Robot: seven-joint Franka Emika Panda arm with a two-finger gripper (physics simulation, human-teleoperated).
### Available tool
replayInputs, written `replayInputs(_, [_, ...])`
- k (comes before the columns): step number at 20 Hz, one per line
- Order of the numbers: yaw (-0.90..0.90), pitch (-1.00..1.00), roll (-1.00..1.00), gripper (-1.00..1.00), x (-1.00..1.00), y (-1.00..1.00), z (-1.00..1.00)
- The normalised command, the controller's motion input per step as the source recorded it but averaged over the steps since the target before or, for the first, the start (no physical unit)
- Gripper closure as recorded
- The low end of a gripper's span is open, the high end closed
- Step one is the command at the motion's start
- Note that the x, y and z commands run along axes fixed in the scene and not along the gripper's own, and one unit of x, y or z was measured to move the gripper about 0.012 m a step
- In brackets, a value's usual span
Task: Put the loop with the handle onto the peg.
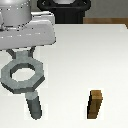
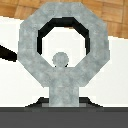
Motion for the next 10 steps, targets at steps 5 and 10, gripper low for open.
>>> replayInputs(5, [0.00,0.00,0.00,1.00,0.20,0.04,-0.40])
replayInputs(10, [0.00,0.00,0.00,1.00,0.00,0.40,-0.60])
